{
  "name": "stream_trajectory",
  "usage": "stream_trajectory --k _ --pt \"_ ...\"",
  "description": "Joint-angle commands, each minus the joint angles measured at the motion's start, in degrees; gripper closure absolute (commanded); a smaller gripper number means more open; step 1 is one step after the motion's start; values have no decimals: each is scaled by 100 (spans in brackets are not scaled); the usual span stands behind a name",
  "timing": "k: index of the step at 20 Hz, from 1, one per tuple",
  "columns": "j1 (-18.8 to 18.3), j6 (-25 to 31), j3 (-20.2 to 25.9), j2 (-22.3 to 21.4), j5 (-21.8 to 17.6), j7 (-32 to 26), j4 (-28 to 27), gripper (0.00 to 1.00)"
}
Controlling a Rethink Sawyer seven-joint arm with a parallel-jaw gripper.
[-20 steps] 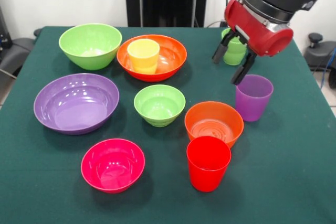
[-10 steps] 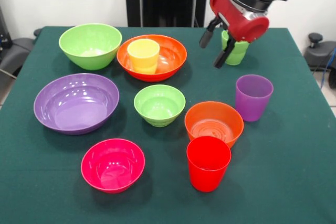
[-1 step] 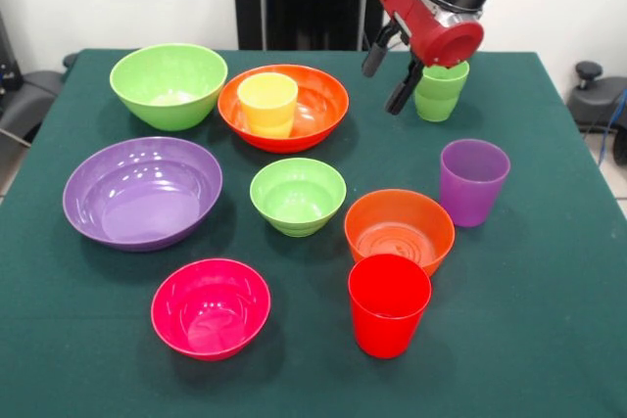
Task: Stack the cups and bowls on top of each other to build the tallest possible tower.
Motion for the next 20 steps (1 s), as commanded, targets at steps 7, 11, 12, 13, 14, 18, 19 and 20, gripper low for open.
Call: stream_trajectory --k 7,11,12,13,14,18,19,20 --pt "-101 44 480 436 -24 1105 -495 0" --pt "-93 21 431 553 7 1242 -614 0" --pt "-112 17 420 577 13 1255 -659 0" --pt "-130 31 407 609 22 1264 -725 0" --pt "-151 51 400 622 30 1255 -773 0" --pt "-173 -42 390 661 34 1230 -770 0" --pt "-175 -80 392 666 32 1220 -753 0" --pt "-176 -117 394 672 29 1211 -736 0"
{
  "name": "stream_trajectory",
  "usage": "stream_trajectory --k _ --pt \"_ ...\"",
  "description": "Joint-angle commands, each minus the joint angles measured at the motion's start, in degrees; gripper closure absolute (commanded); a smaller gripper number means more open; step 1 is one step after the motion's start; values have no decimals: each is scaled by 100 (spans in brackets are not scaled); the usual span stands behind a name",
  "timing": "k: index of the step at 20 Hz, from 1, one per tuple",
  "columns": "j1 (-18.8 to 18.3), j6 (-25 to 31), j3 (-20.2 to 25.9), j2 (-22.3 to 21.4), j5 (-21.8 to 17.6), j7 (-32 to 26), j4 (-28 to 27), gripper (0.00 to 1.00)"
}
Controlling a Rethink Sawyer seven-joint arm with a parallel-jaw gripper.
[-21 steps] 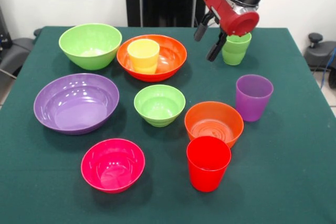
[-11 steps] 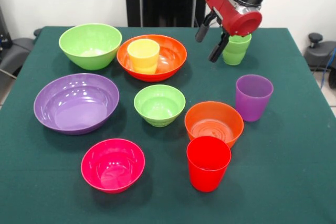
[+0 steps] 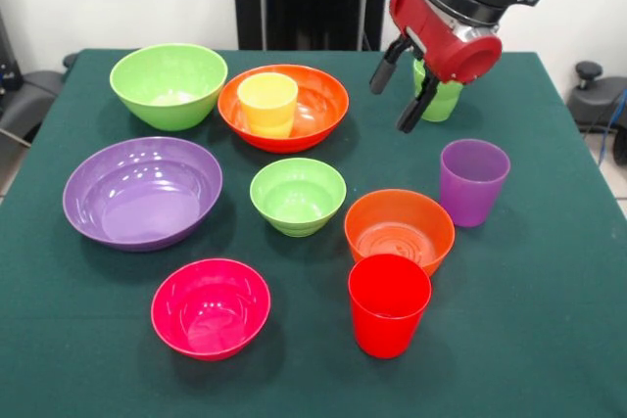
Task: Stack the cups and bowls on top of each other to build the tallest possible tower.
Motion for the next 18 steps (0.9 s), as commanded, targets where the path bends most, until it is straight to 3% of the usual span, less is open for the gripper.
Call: stream_trajectory --k 1,18 --pt "-152 -167 456 453 26 1200 -251 0" --pt "-282 -517 451 731 187 1339 -447 0"
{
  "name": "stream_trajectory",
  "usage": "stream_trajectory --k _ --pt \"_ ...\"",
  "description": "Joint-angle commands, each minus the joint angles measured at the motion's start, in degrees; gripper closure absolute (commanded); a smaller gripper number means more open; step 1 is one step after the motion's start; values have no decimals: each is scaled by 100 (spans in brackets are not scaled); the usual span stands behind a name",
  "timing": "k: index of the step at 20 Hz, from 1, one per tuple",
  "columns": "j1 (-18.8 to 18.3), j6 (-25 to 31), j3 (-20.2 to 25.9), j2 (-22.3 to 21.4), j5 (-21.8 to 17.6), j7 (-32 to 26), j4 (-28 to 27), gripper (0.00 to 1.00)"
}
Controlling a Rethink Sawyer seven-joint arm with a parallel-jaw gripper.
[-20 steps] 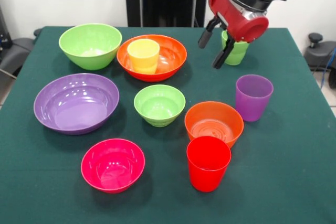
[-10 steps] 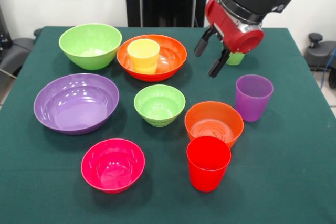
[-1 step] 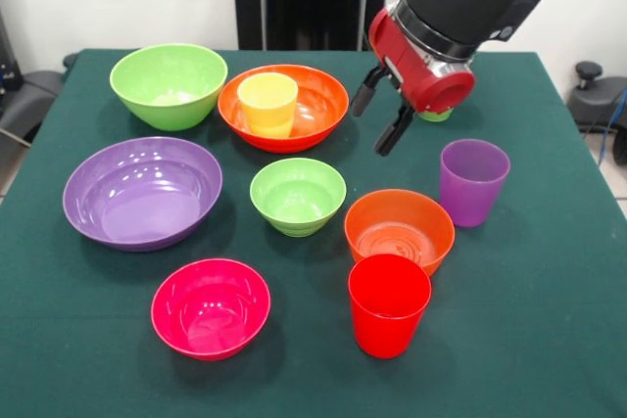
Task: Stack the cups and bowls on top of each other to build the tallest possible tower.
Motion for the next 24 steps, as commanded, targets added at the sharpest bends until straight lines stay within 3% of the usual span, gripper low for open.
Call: stream_trajectory --k 1,19,24 --pt "-192 -363 470 423 202 1350 -424 0" --pt "-125 614 54 884 659 2062 -1495 0" --pt "-164 642 33 960 647 2024 -1610 0"
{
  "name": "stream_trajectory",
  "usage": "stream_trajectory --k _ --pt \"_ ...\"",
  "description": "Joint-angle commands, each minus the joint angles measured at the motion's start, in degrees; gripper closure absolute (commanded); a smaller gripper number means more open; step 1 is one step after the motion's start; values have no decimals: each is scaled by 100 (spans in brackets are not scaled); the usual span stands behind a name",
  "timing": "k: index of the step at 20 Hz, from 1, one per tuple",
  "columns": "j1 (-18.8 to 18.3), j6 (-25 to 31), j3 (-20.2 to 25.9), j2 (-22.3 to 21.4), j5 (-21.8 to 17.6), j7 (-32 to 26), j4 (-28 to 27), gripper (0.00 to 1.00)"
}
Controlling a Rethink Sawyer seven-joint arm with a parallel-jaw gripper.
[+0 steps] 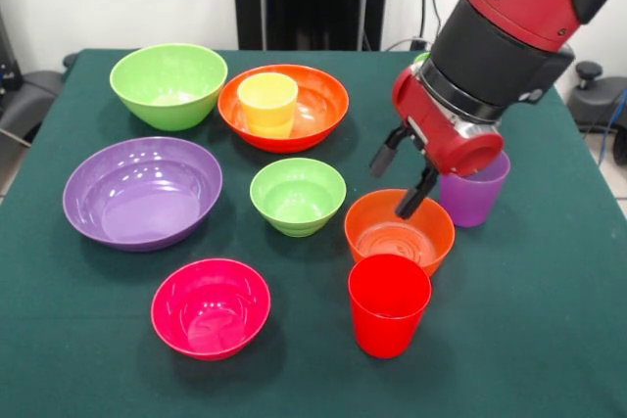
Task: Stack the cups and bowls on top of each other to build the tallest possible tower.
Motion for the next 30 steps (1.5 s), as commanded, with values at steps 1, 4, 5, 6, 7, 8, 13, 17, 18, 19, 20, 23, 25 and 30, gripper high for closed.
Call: stream_trajectory --k 1,4,5,6,7,8,13,17,18,19,20,23,25,30 --pt "-116 700 340 232 131 1433 -635 0" --pt "-113 626 362 275 113 1437 -625 0" --pt "-110 582 373 291 108 1436 -611 0" --pt "-111 525 389 296 94 1410 -582 0" --pt "-112 487 405 289 77 1370 -548 0" --pt "-118 464 426 280 64 1336 -520 0" --pt "-107 303 483 292 44 1265 -409 0" --pt "-107 211 536 254 34 1187 -310 0" --pt "-105 190 549 245 31 1170 -287 0" --pt "-104 157 562 238 28 1153 -260 0" --pt "-100 134 574 226 25 1141 -226 0" --pt "-72 71 620 169 22 1114 -87 0" --pt "-12 163 661 10 5 1044 110 0" --pt "124 421 737 -486 -83 756 681 0"
